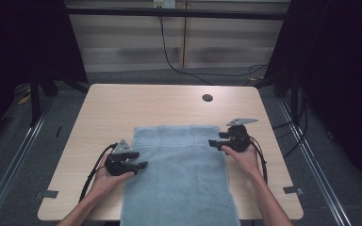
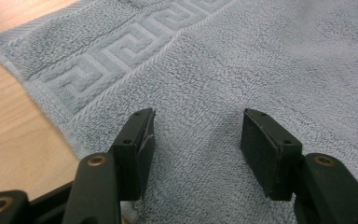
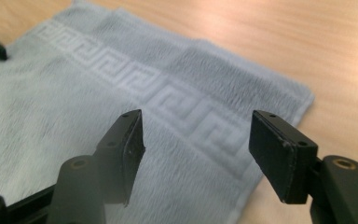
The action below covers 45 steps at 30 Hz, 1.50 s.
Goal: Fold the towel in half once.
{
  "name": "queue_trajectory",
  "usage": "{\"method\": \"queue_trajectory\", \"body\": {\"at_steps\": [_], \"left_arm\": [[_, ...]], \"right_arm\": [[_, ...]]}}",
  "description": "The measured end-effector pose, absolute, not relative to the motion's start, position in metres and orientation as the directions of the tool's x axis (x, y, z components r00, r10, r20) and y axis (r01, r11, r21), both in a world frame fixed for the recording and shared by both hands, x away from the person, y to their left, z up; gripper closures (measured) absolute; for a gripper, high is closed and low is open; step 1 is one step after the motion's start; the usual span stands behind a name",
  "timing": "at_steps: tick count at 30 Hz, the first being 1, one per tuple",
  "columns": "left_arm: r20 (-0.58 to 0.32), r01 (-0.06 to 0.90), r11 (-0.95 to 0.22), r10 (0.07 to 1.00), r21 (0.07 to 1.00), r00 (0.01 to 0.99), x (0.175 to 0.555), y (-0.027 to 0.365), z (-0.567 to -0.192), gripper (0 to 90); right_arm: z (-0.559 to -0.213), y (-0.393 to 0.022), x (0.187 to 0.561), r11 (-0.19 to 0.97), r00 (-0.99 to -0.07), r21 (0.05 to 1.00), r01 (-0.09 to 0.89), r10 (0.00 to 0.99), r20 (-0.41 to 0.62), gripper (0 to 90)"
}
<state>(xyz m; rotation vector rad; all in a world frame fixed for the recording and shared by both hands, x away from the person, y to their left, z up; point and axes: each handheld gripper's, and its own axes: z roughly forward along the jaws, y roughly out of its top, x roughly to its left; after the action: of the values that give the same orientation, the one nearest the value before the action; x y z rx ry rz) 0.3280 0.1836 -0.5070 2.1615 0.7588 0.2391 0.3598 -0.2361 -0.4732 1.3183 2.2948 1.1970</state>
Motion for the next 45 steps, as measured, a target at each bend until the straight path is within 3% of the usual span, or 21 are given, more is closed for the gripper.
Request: {"method": "queue_trajectory", "body": {"at_steps": [5,15,27,32,36,39,42,45], "left_arm": [[-0.087,0.437,-0.477,0.594,0.762,0.8,0.328,0.186,-0.508,46.8],[-0.126,0.45,-0.465,0.575,0.763,0.808,0.331,0.191,-0.508,46.1],[-0.149,0.459,-0.46,0.564,0.76,0.812,0.334,0.194,-0.507,47.1],[-0.174,0.485,-0.396,0.608,0.78,0.775,0.343,0.199,-0.499,43.9],[-0.161,0.485,-0.359,0.648,0.797,0.744,0.353,0.211,-0.489,43.2],[-0.211,0.515,-0.3,0.665,0.803,0.717,0.369,0.218,-0.487,43.6],[-0.215,0.517,-0.276,0.681,0.81,0.7,0.381,0.219,-0.496,48.1],[-0.185,0.528,-0.333,0.684,0.781,0.705,0.39,0.217,-0.501,46.6]], "right_arm": [[-0.472,-0.236,0.383,0.266,-0.57,0.756,0.599,0.804,0.169,35.2],[-0.491,-0.236,0.411,0.274,-0.532,0.696,0.664,0.827,0.182,35.8],[-0.506,-0.22,0.417,0.35,-0.496,0.689,0.634,0.868,0.015,37.7],[-0.506,-0.221,0.408,0.323,-0.479,0.698,0.639,0.877,0.032,50.8],[-0.502,-0.22,0.398,0.359,-0.521,0.679,0.64,0.853,0.039,67.0],[-0.501,-0.221,0.392,0.356,-0.533,0.675,0.646,0.844,0.066,77.5],[-0.502,-0.223,0.384,0.348,-0.541,0.685,0.64,0.837,0.08,80.5],[-0.502,-0.225,0.378,0.345,-0.55,0.684,0.643,0.829,0.099,82.0]]}}
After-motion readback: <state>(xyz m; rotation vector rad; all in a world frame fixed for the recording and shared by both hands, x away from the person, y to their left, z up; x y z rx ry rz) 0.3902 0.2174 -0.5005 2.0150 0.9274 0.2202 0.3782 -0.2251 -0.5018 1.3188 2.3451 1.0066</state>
